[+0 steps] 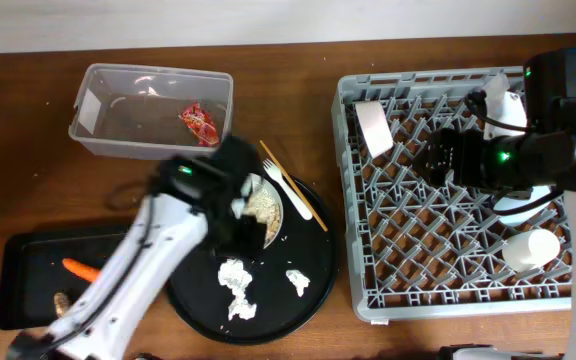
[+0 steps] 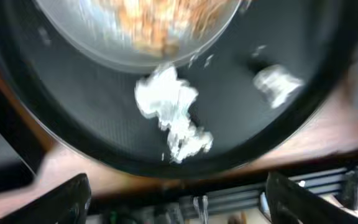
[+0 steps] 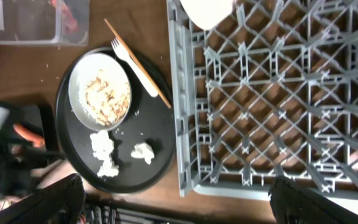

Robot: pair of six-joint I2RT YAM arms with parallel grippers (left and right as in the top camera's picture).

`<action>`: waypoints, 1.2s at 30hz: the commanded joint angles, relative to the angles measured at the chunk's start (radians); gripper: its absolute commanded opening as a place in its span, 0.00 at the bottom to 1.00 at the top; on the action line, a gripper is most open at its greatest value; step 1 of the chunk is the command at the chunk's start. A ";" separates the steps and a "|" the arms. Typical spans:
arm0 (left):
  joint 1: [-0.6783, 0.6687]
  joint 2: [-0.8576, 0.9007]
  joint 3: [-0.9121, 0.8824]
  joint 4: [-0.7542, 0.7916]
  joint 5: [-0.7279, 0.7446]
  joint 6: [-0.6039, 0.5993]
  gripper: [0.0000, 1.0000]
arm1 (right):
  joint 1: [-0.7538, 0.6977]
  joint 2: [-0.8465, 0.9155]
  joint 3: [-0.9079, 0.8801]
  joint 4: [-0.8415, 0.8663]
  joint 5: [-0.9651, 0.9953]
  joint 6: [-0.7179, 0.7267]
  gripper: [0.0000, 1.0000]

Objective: Sort waste into correct bins and load items into the dishwasher rack
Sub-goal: 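Grasp a white tissue with the left gripper and drop it in the bin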

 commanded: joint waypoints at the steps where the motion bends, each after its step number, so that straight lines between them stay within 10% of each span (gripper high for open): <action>1: -0.082 0.005 -0.287 0.089 0.004 -0.189 0.84 | 0.005 -0.005 0.005 -0.006 0.009 -0.004 0.98; 7: -0.080 0.006 -0.604 0.574 0.005 -0.196 0.72 | 0.005 -0.005 0.005 -0.006 0.010 -0.004 0.98; 11: -0.080 0.006 -0.605 0.623 -0.034 -0.194 0.14 | 0.005 -0.005 0.005 -0.006 0.010 -0.004 0.98; 13: -0.080 -0.009 -0.560 0.490 -0.029 -0.194 0.01 | 0.005 -0.005 0.005 -0.006 0.010 -0.004 0.98; 21: -0.112 -0.177 -0.475 0.278 0.077 -0.195 0.01 | 0.005 -0.005 0.005 -0.006 0.010 -0.004 0.98; 25: 0.068 -0.199 -0.147 0.312 -0.142 -0.167 0.01 | 0.005 -0.005 0.005 -0.006 0.009 -0.004 0.98; 33: 0.444 0.214 -0.085 1.301 0.060 -0.060 0.01 | 0.005 -0.005 0.005 -0.006 0.010 -0.005 0.98; 36: 0.448 0.171 -0.085 1.181 0.138 -0.014 0.75 | 0.005 -0.005 0.005 -0.006 0.010 -0.005 0.98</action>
